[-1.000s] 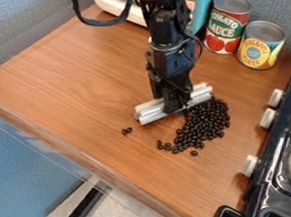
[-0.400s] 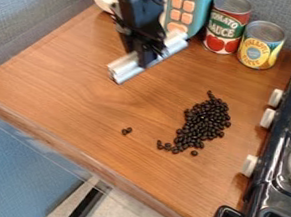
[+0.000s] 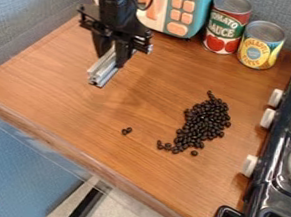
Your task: Sweep into pile
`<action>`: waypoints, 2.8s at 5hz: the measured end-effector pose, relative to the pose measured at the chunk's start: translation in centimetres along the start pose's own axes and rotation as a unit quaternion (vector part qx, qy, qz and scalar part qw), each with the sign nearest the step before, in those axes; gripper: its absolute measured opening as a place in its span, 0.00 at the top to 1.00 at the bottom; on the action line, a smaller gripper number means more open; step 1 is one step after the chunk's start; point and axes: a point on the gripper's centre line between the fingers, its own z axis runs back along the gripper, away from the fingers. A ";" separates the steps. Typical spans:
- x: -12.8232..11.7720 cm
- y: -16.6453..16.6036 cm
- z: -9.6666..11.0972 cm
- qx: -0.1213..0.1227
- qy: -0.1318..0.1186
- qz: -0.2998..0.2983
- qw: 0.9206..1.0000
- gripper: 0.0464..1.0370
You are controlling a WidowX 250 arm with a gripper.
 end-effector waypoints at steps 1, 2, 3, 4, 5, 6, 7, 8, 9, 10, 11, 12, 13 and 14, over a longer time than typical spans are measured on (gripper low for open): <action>-1.2 0.1 -0.7 -0.003 0.027 0.035 0.999 0.68; -3.4 0.6 -3.0 0.011 0.048 0.030 0.998 0.68; -4.4 1.5 -5.1 0.023 0.051 0.024 0.998 0.68; -4.4 1.7 -5.5 0.022 0.039 0.021 0.999 0.68; -4.4 1.5 -5.6 0.017 0.040 0.021 0.999 0.68; -4.5 1.3 -5.6 0.011 0.046 0.027 0.999 0.68; -5.2 0.5 -5.5 0.002 0.056 0.037 0.998 0.68; -5.9 -0.8 -5.4 -0.008 0.070 0.037 0.997 0.68; -6.5 -1.9 -5.2 -0.015 0.074 0.040 0.996 0.68; -6.9 -3.1 -5.1 -0.018 0.079 0.039 0.996 0.68; -6.8 -4.3 -5.0 -0.021 0.077 0.061 0.995 0.68; -6.5 -5.2 -5.1 -0.023 0.072 0.086 0.993 0.68; -5.8 -5.6 -5.2 -0.023 0.069 0.107 0.992 0.68; -5.3 -6.1 -5.3 -0.024 0.066 0.120 0.990 0.68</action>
